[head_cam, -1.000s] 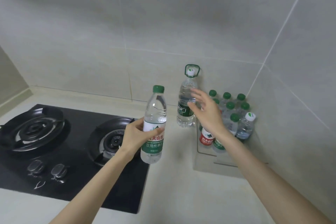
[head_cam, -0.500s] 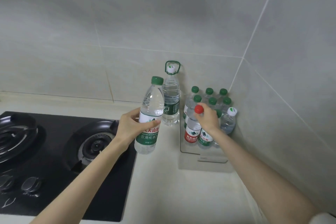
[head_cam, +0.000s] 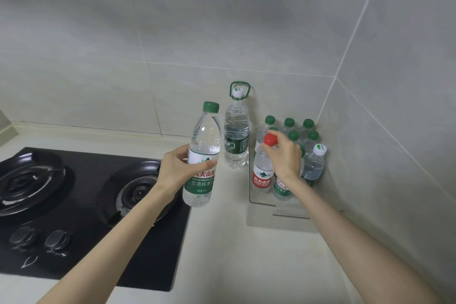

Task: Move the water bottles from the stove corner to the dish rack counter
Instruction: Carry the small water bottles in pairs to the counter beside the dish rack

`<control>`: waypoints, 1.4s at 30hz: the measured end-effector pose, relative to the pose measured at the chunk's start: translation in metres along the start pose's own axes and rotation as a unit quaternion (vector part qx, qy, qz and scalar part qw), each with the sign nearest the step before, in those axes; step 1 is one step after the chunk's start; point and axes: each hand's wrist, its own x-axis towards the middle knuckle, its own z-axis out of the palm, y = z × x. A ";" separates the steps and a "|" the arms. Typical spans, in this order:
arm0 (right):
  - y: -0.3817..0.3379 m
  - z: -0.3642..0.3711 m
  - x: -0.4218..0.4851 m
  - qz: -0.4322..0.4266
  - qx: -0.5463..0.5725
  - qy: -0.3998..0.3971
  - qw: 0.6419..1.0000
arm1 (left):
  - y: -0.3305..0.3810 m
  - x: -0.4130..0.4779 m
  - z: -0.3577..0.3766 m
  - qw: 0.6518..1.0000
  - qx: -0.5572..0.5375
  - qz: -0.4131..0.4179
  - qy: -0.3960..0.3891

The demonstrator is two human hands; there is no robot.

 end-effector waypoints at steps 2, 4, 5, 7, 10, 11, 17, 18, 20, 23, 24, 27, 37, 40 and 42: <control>-0.023 -0.013 0.002 -0.032 0.024 0.014 0.999 | 0.003 -0.006 -0.006 1.000 0.001 0.002 0.009; -0.046 -0.024 0.003 -0.072 0.030 0.025 0.997 | 0.007 -0.012 -0.011 1.000 0.006 0.005 0.013; -0.058 -0.028 0.003 -0.090 0.034 0.026 0.995 | 0.009 -0.014 -0.014 1.000 0.008 0.006 0.017; -0.078 -0.034 0.003 -0.118 0.050 0.017 0.992 | 0.013 -0.021 -0.020 1.000 0.010 0.009 0.028; -0.103 -0.036 0.001 -0.138 0.089 -0.004 0.986 | 0.019 -0.031 -0.032 0.999 0.015 0.017 0.050; -0.109 -0.036 -0.001 -0.138 0.113 -0.019 0.984 | 0.020 -0.034 -0.036 0.998 0.015 0.018 0.058; -0.147 -0.017 -0.026 -0.154 0.211 -0.108 0.959 | 0.026 -0.067 -0.064 0.992 0.022 0.027 0.122; -0.154 -0.012 -0.031 -0.160 0.227 -0.127 0.952 | 0.025 -0.076 -0.071 0.990 0.022 0.027 0.138; -0.169 -0.002 -0.043 -0.173 0.245 -0.159 0.941 | 0.022 -0.096 -0.086 0.985 0.024 0.028 0.169; -0.197 0.009 -0.066 -0.209 0.259 -0.211 0.919 | 0.015 -0.130 -0.110 0.971 0.018 0.026 0.237; -0.205 0.012 -0.073 -0.218 0.262 -0.224 0.913 | 0.014 -0.141 -0.117 0.966 0.015 0.025 0.256; -0.234 0.022 -0.100 -0.243 0.270 -0.265 0.893 | 0.009 -0.177 -0.141 0.950 0.011 0.009 0.312; -0.341 0.065 -0.228 -0.324 0.316 -0.407 0.794 | -0.010 -0.317 -0.245 0.880 0.014 -0.017 0.474; -0.380 0.080 -0.280 -0.335 0.335 -0.445 0.760 | -0.015 -0.366 -0.282 0.860 0.010 -0.017 0.510; -0.410 0.088 -0.321 -0.342 0.349 -0.467 0.737 | -0.020 -0.403 -0.311 0.846 0.015 -0.022 0.532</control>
